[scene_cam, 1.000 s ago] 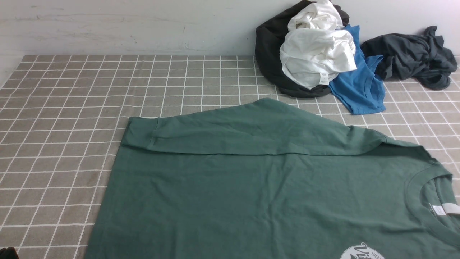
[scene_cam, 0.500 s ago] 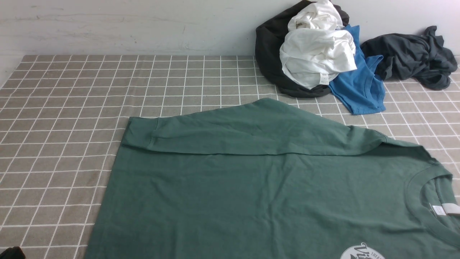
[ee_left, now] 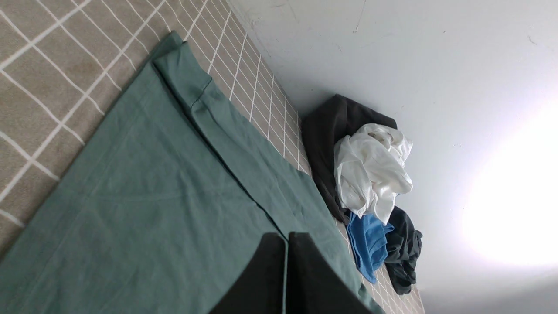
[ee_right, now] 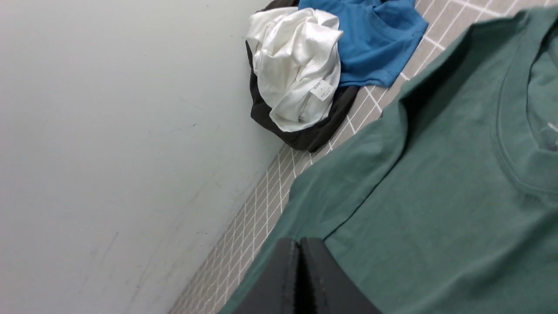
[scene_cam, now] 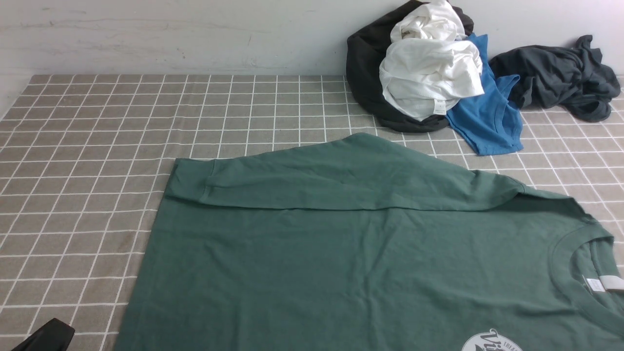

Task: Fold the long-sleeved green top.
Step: Use the left arm to clamp the cuff closest to it

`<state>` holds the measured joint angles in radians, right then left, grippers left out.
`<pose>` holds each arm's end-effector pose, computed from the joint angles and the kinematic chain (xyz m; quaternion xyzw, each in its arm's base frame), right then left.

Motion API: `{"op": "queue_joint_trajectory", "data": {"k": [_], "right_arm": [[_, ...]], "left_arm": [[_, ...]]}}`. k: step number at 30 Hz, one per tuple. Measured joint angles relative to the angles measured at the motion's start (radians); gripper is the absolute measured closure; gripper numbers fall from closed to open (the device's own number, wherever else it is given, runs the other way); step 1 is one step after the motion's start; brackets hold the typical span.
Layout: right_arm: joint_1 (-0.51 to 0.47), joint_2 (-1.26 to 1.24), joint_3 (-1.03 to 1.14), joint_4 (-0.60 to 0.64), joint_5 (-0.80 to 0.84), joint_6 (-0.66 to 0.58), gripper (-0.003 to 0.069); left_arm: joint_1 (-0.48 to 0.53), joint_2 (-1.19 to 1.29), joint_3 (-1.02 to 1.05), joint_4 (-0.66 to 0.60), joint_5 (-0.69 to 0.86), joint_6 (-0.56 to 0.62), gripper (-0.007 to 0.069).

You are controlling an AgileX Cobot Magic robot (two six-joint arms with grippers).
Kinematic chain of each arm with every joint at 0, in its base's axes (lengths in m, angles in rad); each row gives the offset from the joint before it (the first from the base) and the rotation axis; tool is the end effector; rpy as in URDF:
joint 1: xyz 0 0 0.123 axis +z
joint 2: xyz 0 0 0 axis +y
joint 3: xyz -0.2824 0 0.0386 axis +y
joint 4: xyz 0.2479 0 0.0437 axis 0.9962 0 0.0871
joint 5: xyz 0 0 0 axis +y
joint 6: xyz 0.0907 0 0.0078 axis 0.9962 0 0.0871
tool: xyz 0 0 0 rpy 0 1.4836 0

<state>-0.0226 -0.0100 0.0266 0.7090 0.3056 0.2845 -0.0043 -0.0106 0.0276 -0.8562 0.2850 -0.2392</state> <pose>0.0542 0.0167 0.1836 0.3055 0.6978 0.3604 0.5384 0.0540 -0.0197 0.1874 -0.3185 0.6759 -0.4076 0.5250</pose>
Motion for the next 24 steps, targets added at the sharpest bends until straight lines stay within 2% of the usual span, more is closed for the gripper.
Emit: {"op": "queue_joint_trajectory", "data": {"k": [3,6,8,9,13,17,19,20,24], "right_arm": [[0.000,0.000,-0.010,-0.006,0.011,-0.071,0.0673],[0.000,0.005,-0.093,-0.048,0.052,-0.202,0.0673],[0.000,0.042,-0.161,-0.090,0.072,-0.264,0.0673],[0.000,0.114,-0.237,-0.139,0.106,-0.311,0.0673],[0.004,0.357,-0.443,-0.305,0.238,-0.448,0.0673],[0.043,0.586,-0.624,-0.391,0.410,-0.542,0.0673],[0.078,0.663,-0.668,-0.402,0.472,-0.557,0.0673],[0.128,0.741,-0.696,-0.407,0.535,-0.566,0.0673],[0.236,0.877,-0.708,-0.434,0.671,-0.580,0.0673]], "left_arm": [[0.000,0.000,-0.033,0.004,0.030,0.094,0.0632],[0.000,0.001,-0.162,0.044,0.105,0.315,0.0632],[0.000,0.032,-0.246,0.094,0.167,0.414,0.0632],[0.000,0.095,-0.330,0.169,0.247,0.470,0.0632],[0.000,0.355,-0.543,0.397,0.501,0.530,0.0632],[-0.022,0.608,-0.694,0.594,0.733,0.579,0.0631],[-0.063,0.691,-0.723,0.645,0.801,0.600,0.0624],[-0.134,0.771,-0.722,0.686,0.847,0.616,0.0610],[-0.305,0.891,-0.675,0.729,0.843,0.622,0.0545]]}}
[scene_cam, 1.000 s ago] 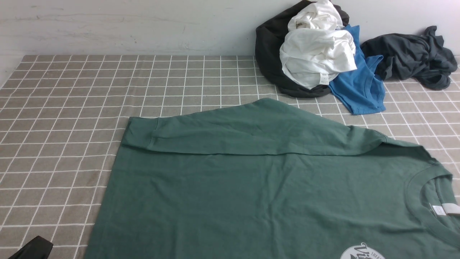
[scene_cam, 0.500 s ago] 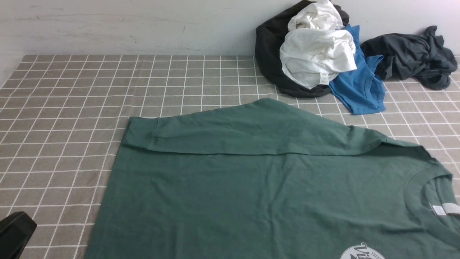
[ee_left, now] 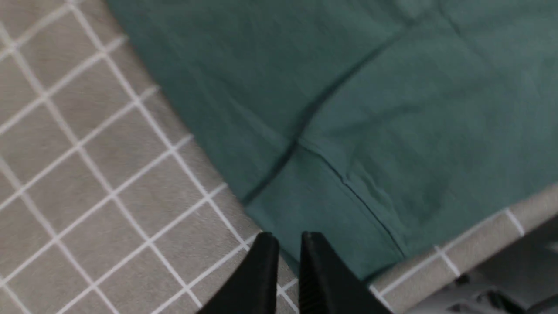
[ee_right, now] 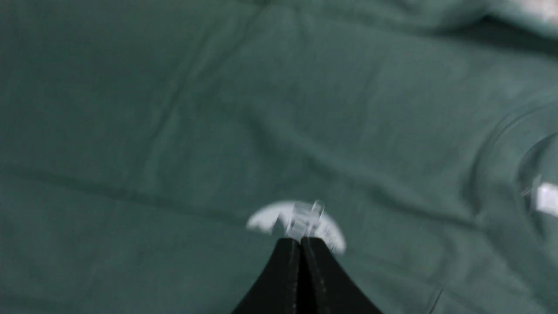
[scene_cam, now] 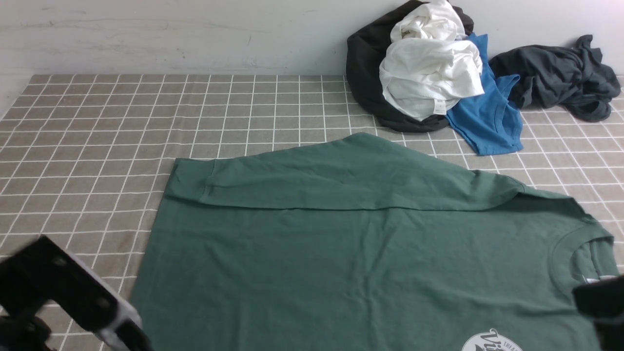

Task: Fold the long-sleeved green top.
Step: Use the left arm to clamp the cuff closest to it

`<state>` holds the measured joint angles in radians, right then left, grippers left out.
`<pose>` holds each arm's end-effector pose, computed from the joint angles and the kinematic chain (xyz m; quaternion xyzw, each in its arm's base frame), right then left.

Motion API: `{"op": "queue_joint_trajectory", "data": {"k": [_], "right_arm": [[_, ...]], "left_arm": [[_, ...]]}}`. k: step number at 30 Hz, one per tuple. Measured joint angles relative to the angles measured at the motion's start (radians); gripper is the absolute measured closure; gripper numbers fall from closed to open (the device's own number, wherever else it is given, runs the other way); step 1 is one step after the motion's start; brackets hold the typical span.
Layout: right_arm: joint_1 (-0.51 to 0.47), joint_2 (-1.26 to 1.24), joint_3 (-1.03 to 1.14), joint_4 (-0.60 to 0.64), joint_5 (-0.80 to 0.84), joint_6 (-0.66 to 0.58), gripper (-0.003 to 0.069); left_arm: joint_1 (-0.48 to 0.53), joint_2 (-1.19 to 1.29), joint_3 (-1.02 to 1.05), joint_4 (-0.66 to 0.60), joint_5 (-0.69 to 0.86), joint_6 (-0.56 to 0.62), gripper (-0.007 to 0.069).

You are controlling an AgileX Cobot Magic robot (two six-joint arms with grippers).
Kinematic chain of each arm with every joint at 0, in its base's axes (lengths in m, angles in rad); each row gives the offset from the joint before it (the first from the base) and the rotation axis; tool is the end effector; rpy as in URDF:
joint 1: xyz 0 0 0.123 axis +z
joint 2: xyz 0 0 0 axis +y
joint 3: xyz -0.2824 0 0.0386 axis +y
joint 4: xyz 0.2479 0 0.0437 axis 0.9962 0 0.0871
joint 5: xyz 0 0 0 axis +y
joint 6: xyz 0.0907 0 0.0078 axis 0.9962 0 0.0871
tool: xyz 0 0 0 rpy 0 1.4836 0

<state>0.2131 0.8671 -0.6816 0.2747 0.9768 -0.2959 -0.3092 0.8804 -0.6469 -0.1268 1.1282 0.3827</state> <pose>0.1343 0.0500 0.2832 -0.1968 0.9411 0.1186 0.2481 0.1185 -0.0488 0.2640 0.3174 0.9348 -0.0552 0.1494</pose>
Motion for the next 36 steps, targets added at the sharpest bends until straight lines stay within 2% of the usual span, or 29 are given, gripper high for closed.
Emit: {"op": "queue_joint_trajectory", "data": {"k": [1,3,4,6,9,13,17,19,23,24,32,36], "right_arm": [[0.057,0.056,0.000,-0.019,0.065,-0.005,0.0673],[0.129,0.111,0.000,-0.046,0.117,-0.007,0.0673],[0.134,0.118,0.000,-0.048,0.121,-0.007,0.0673],[0.177,0.145,-0.001,-0.060,0.123,-0.010,0.0673],[0.195,0.152,-0.001,-0.061,0.093,-0.012,0.0673],[0.196,0.152,-0.001,-0.062,0.054,-0.013,0.0673],[0.200,0.152,-0.001,-0.064,0.049,-0.013,0.0673],[0.201,0.152,-0.001,-0.064,0.048,-0.013,0.0673],[0.201,0.152,-0.001,-0.064,0.046,-0.013,0.0673],[0.201,0.152,-0.001,-0.064,0.046,-0.013,0.0673],[0.201,0.152,-0.001,-0.063,0.046,-0.013,0.0673],[0.201,0.152,-0.001,-0.062,0.046,-0.013,0.0673]], "left_arm": [[-0.076,0.049,0.034,0.028,-0.029,-0.002,0.0492],[-0.150,0.115,0.074,0.074,-0.077,-0.039,0.0399],[-0.160,0.127,0.079,0.078,-0.082,-0.045,0.0380],[-0.195,0.196,0.091,0.117,-0.143,-0.127,0.0265],[-0.203,0.277,0.091,0.144,-0.221,-0.198,0.0144],[-0.203,0.377,0.091,0.152,-0.274,-0.222,0.0076],[-0.203,0.475,0.091,0.127,-0.309,-0.224,0.0067],[-0.203,0.516,0.091,0.110,-0.332,-0.223,0.0085],[-0.204,0.562,0.091,0.084,-0.360,-0.216,0.0172],[-0.204,0.574,0.091,0.082,-0.366,-0.216,0.0232],[-0.204,0.575,0.076,0.078,-0.351,-0.216,0.0568],[-0.204,0.535,0.001,0.084,-0.239,-0.216,0.0598]]}}
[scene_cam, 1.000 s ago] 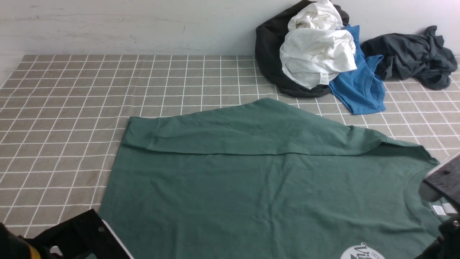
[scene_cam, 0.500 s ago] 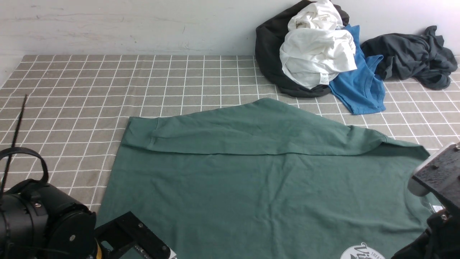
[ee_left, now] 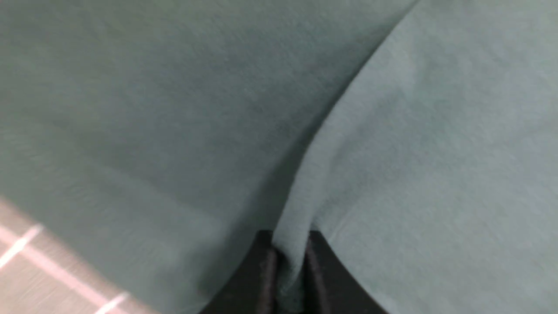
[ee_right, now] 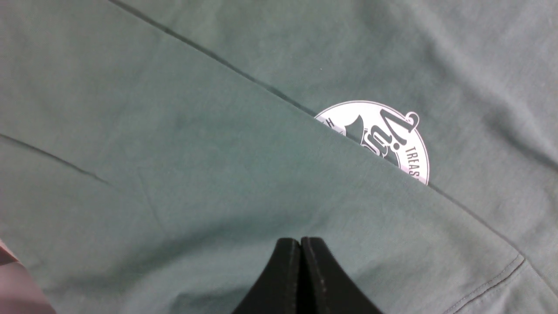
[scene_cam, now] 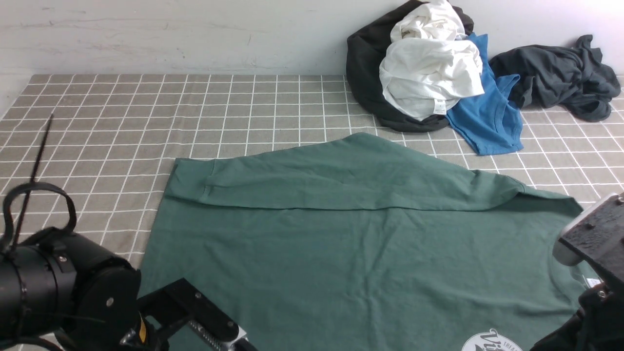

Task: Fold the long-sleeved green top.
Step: Use the left arm to clamp the cuff closest to it, then use the left arm to drag and place the cuff at the centered position on the left edge of the fabric

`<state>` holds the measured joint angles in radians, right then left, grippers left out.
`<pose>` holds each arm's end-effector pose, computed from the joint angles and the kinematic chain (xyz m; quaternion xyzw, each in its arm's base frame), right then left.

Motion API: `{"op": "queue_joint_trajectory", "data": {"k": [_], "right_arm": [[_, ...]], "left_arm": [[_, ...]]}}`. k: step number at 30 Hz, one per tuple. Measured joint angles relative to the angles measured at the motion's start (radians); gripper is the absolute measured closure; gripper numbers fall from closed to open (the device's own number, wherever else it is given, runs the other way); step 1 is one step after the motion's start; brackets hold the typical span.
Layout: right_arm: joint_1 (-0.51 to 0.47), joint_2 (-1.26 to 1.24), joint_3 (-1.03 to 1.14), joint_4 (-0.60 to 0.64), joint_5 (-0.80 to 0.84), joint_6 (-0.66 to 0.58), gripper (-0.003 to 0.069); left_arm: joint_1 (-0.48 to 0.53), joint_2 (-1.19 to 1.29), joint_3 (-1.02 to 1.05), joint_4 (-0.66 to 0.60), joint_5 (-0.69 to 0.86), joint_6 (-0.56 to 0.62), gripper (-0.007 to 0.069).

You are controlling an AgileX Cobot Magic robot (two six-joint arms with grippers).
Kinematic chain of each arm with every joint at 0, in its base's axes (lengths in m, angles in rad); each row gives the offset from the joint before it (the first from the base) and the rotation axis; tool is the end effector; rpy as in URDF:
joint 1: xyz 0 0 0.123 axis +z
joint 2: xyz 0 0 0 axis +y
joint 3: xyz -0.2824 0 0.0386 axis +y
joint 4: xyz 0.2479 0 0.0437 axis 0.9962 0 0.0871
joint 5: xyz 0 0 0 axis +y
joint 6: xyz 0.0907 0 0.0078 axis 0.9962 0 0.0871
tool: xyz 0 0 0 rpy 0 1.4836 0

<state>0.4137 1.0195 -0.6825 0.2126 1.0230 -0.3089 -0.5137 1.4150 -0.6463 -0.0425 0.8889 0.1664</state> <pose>0.1403 0.0795 0.2577 -0.3091 0.9344 0.1054 0.1423 0.1752 -0.1023 0.1761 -0.3208 -0.9470 0.0163 0.0027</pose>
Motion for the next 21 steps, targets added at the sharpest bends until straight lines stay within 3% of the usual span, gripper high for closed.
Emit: {"op": "queue_joint_trajectory", "data": {"k": [11,21], "right_arm": [[0.000,0.000,0.000,0.000,-0.008,0.000,0.0673],[0.000,0.000,0.000,0.000,-0.008,-0.010,0.0673]], "left_arm": [[0.032,0.028,-0.413,0.167,0.167,0.007,0.0593],[0.185,0.355,-0.599,0.064,0.151,0.130,0.0587]]}}
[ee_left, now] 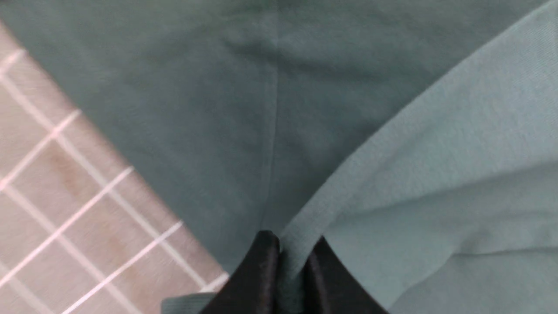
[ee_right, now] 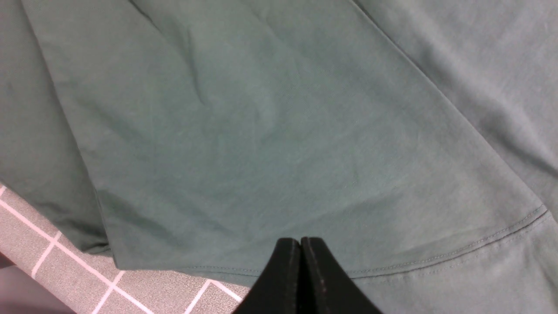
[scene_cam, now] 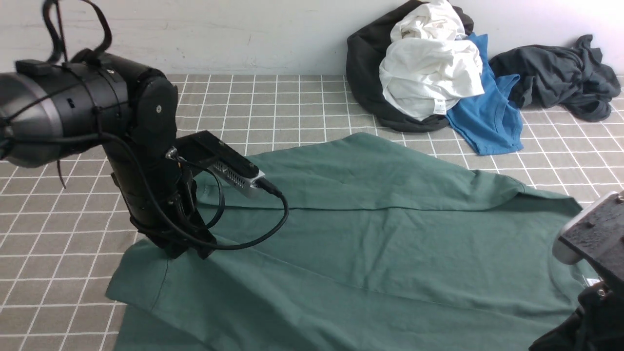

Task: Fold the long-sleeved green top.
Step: Use the left arm to drag and place the cuff at the centered position on the left edge of the fabric, then use the left arm to clamp the cuff farthest from it

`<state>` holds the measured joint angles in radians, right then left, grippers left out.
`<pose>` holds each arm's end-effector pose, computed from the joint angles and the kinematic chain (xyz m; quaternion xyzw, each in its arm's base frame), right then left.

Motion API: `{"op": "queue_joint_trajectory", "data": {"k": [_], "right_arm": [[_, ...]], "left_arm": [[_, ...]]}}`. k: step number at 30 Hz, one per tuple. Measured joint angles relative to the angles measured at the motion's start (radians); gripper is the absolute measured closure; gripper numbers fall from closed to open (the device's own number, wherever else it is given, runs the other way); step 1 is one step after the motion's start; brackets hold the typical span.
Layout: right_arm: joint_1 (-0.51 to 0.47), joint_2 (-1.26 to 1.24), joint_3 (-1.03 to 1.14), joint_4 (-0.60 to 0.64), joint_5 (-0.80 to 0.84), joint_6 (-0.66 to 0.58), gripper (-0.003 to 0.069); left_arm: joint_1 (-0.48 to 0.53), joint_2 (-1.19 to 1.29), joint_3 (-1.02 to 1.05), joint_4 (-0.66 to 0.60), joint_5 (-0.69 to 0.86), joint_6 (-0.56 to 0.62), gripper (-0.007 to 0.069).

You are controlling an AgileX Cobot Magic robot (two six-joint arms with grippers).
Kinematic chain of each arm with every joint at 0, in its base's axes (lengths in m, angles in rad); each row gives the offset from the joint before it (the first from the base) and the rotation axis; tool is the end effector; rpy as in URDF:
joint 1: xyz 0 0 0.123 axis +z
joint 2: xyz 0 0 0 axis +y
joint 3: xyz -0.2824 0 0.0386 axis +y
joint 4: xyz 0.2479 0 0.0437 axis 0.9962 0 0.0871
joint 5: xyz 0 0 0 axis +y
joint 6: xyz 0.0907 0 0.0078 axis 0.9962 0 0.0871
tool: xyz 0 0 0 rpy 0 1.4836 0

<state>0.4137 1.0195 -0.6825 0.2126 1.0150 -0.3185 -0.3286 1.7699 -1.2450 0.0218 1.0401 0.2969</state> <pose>0.1409 0.0797 0.2579 -0.3130 0.9325 0.1047 0.1467 0.3209 -0.1076 0.2151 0.3122 0.9488 0.0089 0.0466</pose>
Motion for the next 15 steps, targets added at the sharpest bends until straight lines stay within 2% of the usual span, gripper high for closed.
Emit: {"op": "queue_joint_trajectory", "data": {"k": [3,6,9,10,12,14,15], "right_arm": [[0.000,0.000,0.000,0.000,0.000,-0.003,0.0673],[0.000,0.000,0.000,-0.005,-0.002,-0.005,0.0673],[0.000,0.000,-0.010,-0.024,-0.003,-0.005,0.0673],[0.000,0.000,-0.011,-0.027,-0.003,-0.005,0.0673],[0.000,0.001,-0.039,-0.045,-0.005,-0.002,0.0673],[0.000,0.004,-0.064,-0.050,-0.007,0.002,0.0673],[0.000,0.016,-0.098,-0.057,-0.010,0.002,0.0673]], "left_arm": [[0.021,0.052,-0.001,-0.009,-0.030,0.003,0.0572],[0.046,0.098,-0.006,-0.014,-0.066,0.002,0.0501],[0.075,0.108,-0.061,-0.022,-0.066,-0.050,0.0367],[0.077,0.108,-0.066,-0.022,-0.065,-0.053,0.0348],[0.109,0.108,-0.147,-0.052,-0.046,-0.080,0.0234],[0.129,0.110,-0.184,-0.069,-0.039,-0.085,0.0183],[0.152,0.118,-0.234,-0.101,-0.041,-0.086,0.0124]]}}
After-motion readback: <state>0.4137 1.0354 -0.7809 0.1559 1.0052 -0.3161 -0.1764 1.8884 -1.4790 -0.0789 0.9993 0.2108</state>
